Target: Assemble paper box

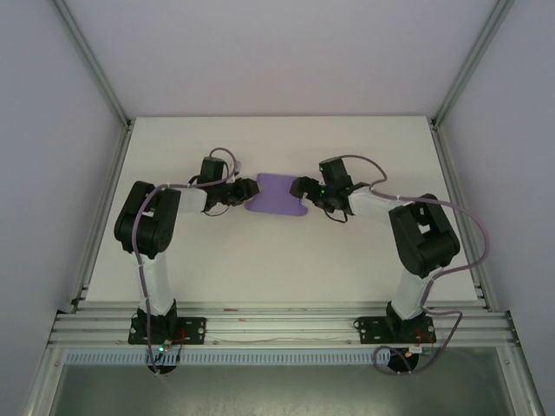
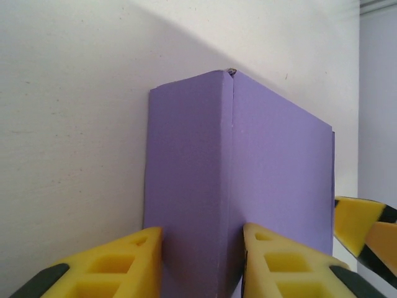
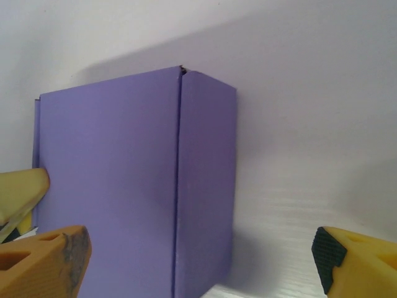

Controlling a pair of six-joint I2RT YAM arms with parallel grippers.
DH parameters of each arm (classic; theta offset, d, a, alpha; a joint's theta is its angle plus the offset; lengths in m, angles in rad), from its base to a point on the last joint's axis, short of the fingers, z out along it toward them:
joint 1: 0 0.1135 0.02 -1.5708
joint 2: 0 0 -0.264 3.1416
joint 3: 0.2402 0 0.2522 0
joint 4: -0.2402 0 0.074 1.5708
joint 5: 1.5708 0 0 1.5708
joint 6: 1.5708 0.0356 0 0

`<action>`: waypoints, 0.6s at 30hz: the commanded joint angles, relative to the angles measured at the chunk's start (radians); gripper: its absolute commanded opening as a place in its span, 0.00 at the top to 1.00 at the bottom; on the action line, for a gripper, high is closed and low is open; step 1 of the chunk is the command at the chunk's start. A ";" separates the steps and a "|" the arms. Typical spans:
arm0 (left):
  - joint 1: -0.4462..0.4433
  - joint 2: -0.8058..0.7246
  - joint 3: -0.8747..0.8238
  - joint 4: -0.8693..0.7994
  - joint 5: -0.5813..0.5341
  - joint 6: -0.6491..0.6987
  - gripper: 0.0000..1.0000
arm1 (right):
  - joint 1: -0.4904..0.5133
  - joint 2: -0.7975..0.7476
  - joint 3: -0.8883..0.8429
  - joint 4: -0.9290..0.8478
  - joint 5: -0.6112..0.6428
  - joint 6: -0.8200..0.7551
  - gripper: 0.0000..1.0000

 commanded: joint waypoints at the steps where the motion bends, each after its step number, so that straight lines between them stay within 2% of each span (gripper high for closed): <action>1: 0.015 0.050 -0.049 -0.063 0.002 -0.018 0.68 | -0.022 0.047 0.040 0.047 -0.098 0.057 0.09; 5: 0.037 0.044 -0.088 -0.019 0.023 -0.037 0.69 | -0.039 0.089 0.031 0.132 -0.172 0.112 0.11; 11: 0.055 0.062 -0.114 0.085 0.095 -0.086 0.75 | -0.039 0.124 0.057 0.151 -0.257 0.125 0.15; 18: 0.076 0.062 -0.113 0.058 0.084 -0.072 0.77 | -0.039 0.144 0.060 0.188 -0.312 0.148 0.16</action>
